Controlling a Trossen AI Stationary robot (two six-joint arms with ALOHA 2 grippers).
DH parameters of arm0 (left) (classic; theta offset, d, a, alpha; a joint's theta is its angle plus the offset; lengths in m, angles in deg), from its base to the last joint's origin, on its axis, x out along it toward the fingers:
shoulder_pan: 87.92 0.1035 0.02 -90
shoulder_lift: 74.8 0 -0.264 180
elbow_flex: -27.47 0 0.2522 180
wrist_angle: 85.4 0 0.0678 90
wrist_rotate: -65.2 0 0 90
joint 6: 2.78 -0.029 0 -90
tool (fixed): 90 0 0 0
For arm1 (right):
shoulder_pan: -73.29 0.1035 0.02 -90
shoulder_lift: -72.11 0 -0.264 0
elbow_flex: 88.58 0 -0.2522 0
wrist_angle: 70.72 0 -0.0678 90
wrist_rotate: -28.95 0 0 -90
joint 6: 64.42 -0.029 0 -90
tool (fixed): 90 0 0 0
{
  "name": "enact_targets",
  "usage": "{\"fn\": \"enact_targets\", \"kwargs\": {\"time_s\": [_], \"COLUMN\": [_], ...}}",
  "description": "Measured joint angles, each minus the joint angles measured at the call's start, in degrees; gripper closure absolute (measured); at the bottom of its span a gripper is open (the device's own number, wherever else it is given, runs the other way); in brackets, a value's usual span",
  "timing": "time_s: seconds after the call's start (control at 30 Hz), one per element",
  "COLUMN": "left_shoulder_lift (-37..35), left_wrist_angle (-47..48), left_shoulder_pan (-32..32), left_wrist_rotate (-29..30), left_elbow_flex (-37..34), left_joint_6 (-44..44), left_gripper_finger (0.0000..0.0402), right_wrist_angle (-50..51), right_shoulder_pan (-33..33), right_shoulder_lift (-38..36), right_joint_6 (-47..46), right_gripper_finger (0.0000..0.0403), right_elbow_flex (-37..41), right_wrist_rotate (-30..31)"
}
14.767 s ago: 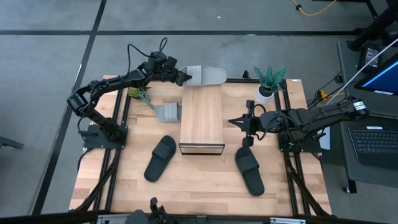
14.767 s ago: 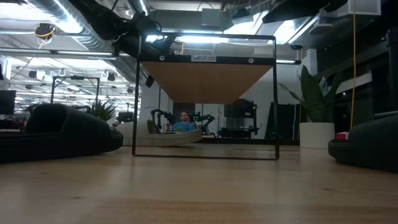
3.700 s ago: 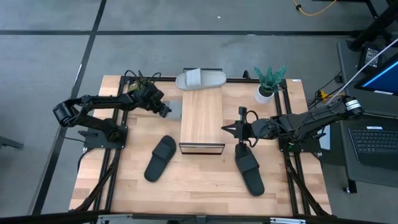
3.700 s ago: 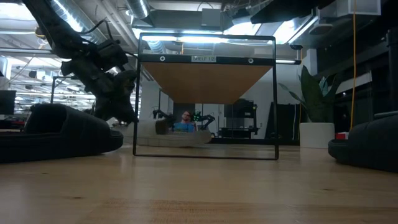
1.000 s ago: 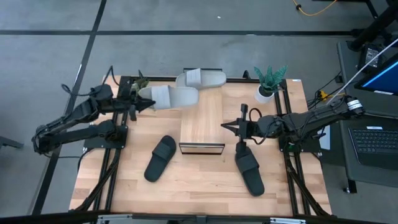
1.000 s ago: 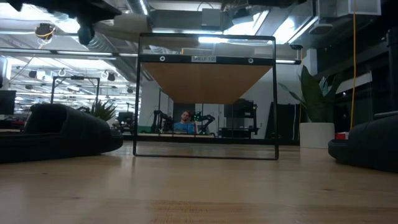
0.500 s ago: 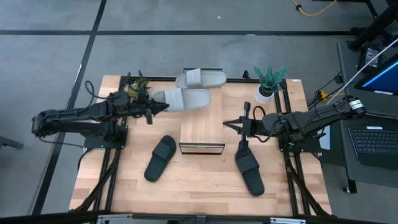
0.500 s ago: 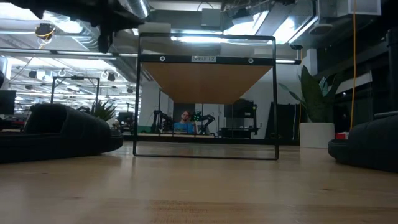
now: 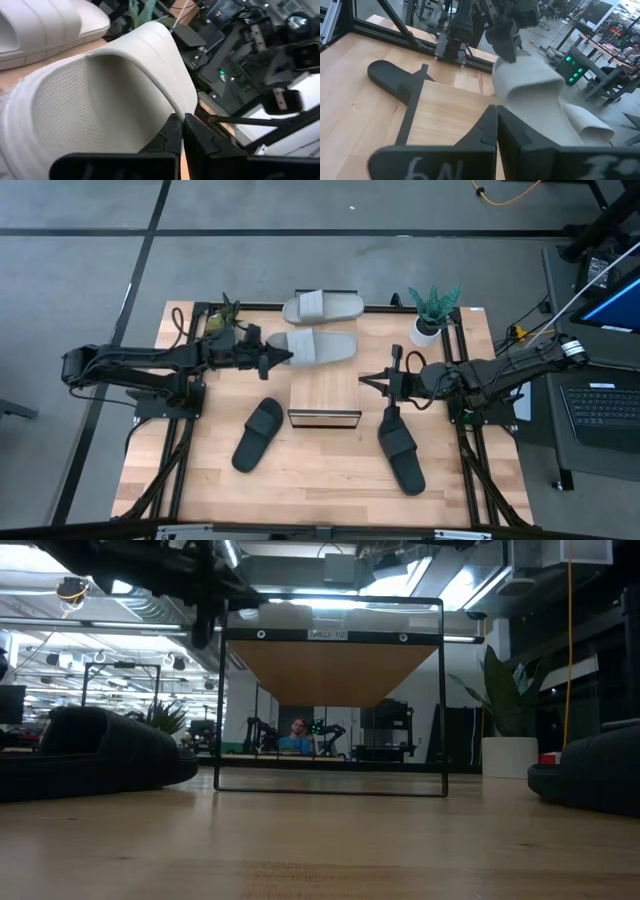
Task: Pick and place slides into the shelf
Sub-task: Put the gray slide on the shelf
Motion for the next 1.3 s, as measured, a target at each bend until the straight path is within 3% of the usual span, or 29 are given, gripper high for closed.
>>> {"fn": "enact_targets", "kwargs": {"time_s": [0.93,1.3], "left_shoulder_lift": [17.07,21.39], "left_wrist_angle": [-18.91,-18.92], "left_shoulder_pan": [11.44,12.69], "left_wrist_rotate": [-12.59,-14.77], "left_elbow_flex": [0.04,4.17], "left_joint_6": [1.88,1.83], "left_gripper_finger": [0.0401,0.0401], "right_wrist_angle": [0.07,0.07], "right_shoulder_pan": [0.0,0.0], "right_shoulder_lift": [0.02,0.04], "right_joint_6": [0.11,0.03], "right_gripper_finger": [0.0398,0.0398], "right_elbow_flex": [0.0,-0.02], "right_wrist_rotate": [0.09,0.09]}}
